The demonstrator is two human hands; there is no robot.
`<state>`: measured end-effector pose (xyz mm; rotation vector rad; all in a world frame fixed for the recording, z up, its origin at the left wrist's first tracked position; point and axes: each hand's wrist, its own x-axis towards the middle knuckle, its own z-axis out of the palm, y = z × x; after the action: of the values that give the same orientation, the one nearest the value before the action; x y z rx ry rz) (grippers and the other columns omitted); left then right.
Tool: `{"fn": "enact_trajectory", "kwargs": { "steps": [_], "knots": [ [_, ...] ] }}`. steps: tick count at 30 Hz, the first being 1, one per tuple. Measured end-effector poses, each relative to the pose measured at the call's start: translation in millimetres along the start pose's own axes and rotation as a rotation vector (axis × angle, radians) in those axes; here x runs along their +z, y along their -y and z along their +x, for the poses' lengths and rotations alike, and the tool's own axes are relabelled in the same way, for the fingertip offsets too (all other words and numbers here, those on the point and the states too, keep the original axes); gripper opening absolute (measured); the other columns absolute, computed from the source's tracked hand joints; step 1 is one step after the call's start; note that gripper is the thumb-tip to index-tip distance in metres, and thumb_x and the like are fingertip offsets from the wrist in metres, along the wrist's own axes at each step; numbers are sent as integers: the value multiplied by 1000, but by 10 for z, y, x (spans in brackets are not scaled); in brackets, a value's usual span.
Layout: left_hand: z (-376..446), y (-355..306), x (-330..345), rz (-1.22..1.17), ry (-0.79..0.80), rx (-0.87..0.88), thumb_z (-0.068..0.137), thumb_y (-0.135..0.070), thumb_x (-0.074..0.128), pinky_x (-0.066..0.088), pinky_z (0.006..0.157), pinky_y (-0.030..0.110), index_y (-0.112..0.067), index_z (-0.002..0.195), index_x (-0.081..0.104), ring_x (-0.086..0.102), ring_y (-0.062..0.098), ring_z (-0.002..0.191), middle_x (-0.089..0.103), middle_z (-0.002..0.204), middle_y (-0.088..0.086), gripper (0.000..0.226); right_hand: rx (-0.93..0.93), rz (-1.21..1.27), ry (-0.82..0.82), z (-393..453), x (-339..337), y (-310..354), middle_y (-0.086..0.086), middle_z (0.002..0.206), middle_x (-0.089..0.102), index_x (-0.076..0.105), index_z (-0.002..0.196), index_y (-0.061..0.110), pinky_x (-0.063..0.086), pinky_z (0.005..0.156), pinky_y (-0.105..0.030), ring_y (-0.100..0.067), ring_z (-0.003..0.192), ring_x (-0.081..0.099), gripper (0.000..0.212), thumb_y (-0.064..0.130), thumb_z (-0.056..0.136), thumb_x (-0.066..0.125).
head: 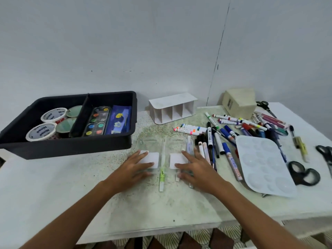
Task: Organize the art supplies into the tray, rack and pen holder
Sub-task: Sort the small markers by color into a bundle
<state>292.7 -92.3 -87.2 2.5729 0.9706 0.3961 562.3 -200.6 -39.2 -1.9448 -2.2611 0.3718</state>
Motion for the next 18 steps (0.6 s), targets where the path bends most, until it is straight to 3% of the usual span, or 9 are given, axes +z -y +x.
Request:
{"fn": "enact_trajectory", "kwargs": {
  "steps": [5, 9, 13, 16, 18],
  "knots": [
    [-12, -139, 3, -3, -47, 1, 82, -80, 23, 23, 112, 34, -28, 121, 65, 26, 24, 142, 40, 149, 5, 78, -41, 138, -121, -48, 99, -84, -4, 155, 31, 60, 128, 24, 16, 119, -51, -36, 147, -2, 42, 48, 95, 49],
    [-89, -254, -41, -25, -92, -1, 84, -78, 25, 27, 110, 35, -27, 116, 66, 27, 18, 140, 45, 145, 4, 73, -81, 204, -221, -118, 124, -95, -4, 151, 39, 64, 120, 21, 18, 116, -48, -28, 146, -2, 63, 60, 87, 28],
    [-263, -313, -141, 2, -119, -20, 87, -72, 30, 26, 110, 33, -29, 117, 65, 27, 18, 140, 46, 143, 1, 63, -137, 221, -274, -126, 151, -29, -4, 148, 42, 65, 116, 21, 27, 112, -51, -31, 147, 0, 54, 56, 90, 34],
    [-509, -268, -218, 32, -141, -49, 89, -51, 48, 27, 110, 33, -28, 116, 66, 31, 22, 140, 50, 140, 3, 41, -217, 203, -252, -66, 193, 136, -4, 149, 41, 65, 118, 20, 15, 115, -44, -30, 146, -2, 66, 67, 89, 27],
    [-710, -214, -270, 59, -157, -78, 90, -47, 51, 27, 110, 31, -26, 116, 66, 33, 24, 138, 51, 138, 5, 37, -263, 185, -220, 2, 238, 284, -5, 149, 40, 64, 118, 21, 10, 115, -40, -29, 146, -4, 63, 64, 90, 28]
  ]
}}
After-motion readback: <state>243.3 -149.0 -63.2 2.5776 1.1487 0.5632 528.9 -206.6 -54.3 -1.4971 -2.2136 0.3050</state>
